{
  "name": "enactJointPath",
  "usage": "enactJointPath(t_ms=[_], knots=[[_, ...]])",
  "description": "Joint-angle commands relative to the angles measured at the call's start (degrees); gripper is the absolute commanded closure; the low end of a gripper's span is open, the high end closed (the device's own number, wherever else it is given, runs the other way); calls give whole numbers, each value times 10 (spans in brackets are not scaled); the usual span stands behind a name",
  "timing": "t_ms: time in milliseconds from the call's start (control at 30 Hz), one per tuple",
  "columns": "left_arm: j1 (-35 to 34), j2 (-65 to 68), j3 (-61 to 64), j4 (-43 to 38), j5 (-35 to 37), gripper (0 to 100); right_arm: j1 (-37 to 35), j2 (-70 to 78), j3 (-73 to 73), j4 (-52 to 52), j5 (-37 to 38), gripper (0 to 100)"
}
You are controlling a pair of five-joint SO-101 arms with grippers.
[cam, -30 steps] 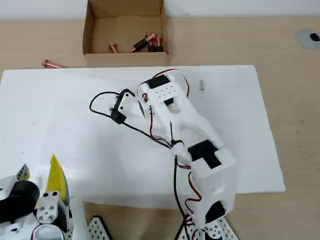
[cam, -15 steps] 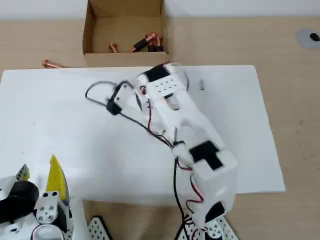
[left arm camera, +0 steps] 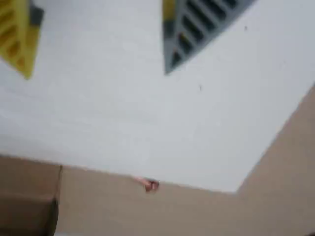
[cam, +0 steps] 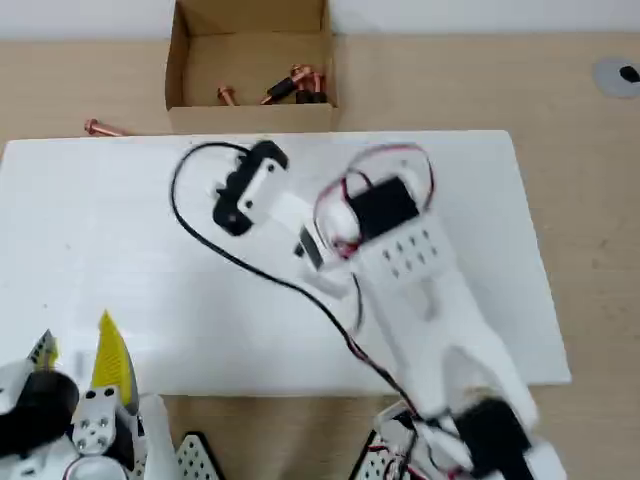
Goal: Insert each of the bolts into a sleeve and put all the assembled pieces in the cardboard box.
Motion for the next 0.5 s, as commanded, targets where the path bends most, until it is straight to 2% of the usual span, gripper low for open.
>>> enactJointPath(t_ms=[0, 200, 400, 467], knots=[[-8, 2, -21, 3, -3, 811, -8, -175, 70, -49, -55, 988], [-8, 2, -18, 3, -1, 811, -8, -447, 245, -216, -108, 988], [-8, 2, -18, 3, -1, 811, -8, -591, 507, -479, -104, 988], [-8, 2, -18, 3, -1, 811, -8, -600, 550, -522, -101, 988]])
